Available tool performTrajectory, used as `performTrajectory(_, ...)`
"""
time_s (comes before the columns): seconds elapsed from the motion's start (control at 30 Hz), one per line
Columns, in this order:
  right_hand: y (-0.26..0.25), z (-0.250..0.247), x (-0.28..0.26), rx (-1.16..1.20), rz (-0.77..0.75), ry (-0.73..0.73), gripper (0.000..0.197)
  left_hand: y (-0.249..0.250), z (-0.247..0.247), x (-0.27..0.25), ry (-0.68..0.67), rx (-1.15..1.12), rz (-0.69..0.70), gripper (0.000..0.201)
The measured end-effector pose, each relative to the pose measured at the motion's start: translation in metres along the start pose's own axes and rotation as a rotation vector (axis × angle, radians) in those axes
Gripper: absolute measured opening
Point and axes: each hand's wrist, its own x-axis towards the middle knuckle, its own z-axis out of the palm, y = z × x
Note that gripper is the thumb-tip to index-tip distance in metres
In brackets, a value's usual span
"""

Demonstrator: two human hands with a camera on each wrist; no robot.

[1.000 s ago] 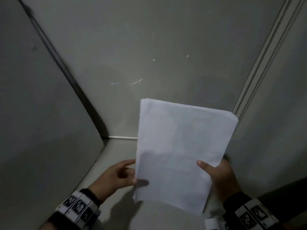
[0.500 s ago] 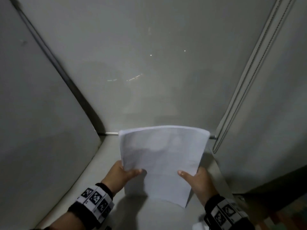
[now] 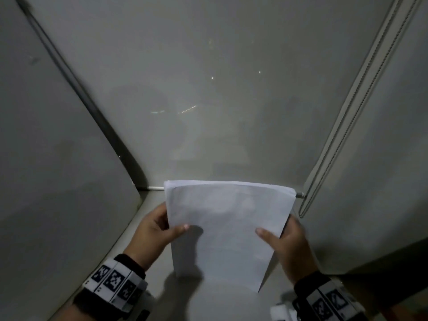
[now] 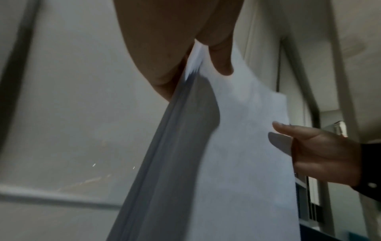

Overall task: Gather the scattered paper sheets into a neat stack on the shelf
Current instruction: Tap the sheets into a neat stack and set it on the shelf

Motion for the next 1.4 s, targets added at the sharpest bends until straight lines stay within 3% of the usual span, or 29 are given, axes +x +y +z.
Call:
performTrajectory(0.07, -0.026, -0.002, 0.007, 0.061, -0.139, 0.007, 0.049, 0.022, 0.005, 0.006, 0.013, 0.012, 0.138, 0.034)
performTrajectory(0.17, -0.051, -0.004, 0.012, 0.113, -0.278, -0.008, 0.062, 0.043, 0.009, 0.014, 0.041, 0.129, 0.279, 0.029)
performTrajectory(0.33, -0.061, -0.002, 0.015, -0.066, -0.423, -0.048, 0.039, 0.05, 0.009, 0.02, 0.026, 0.171, 0.356, 0.03)
performTrajectory(0.5, -0.058, -0.003, 0.016, -0.108, -0.462, -0.056, 0.032, 0.049, 0.008, 0.022, 0.002, 0.203, 0.38, 0.012)
performTrajectory(0.7, -0.058, -0.002, 0.016, -0.108, -0.451, -0.056, 0.034, 0.055, 0.011, 0.022, -0.065, 0.218, 0.377, 0.019)
performTrajectory(0.8, -0.06, -0.001, 0.015, -0.101, -0.442, -0.046, 0.039, 0.055, 0.012, 0.023, -0.084, 0.237, 0.394, 0.037)
performTrajectory(0.87, -0.061, 0.0, 0.014, -0.088, -0.431, -0.043, 0.038, 0.058, 0.014, 0.023, -0.072, 0.243, 0.396, 0.027)
performTrajectory(0.9, -0.062, 0.0, 0.013, -0.056, -0.411, -0.037, 0.037, 0.06, 0.014, 0.023, -0.07, 0.224, 0.388, 0.017)
performTrajectory(0.93, -0.059, -0.001, 0.014, 0.001, -0.372, -0.044, 0.037, 0.057, 0.011, 0.023, -0.068, 0.166, 0.355, 0.026)
performTrajectory(1.0, -0.045, -0.003, 0.014, 0.065, -0.268, -0.037, 0.045, 0.045, 0.004, 0.024, -0.086, 0.013, 0.22, 0.07)
performTrajectory(1.07, -0.025, -0.002, 0.012, 0.069, -0.108, -0.04, 0.041, 0.024, 0.001, 0.021, -0.071, -0.038, 0.055, 0.091)
performTrajectory(1.1, -0.01, -0.002, 0.01, 0.079, -0.007, -0.06, 0.043, 0.013, 0.002, 0.017, -0.077, -0.053, -0.038, 0.091)
performTrajectory(1.17, 0.016, 0.002, 0.004, 0.042, 0.136, -0.105, 0.066, -0.009, 0.006, 0.007, -0.087, -0.038, -0.207, 0.087)
performTrajectory(1.27, 0.041, 0.006, -0.002, -0.019, 0.154, -0.048, 0.039, -0.036, 0.009, 0.0, -0.053, 0.03, -0.328, 0.088)
performTrajectory(1.4, 0.043, 0.009, 0.003, -0.047, 0.197, 0.028, 0.022, -0.037, 0.008, 0.005, -0.021, 0.061, -0.298, 0.085)
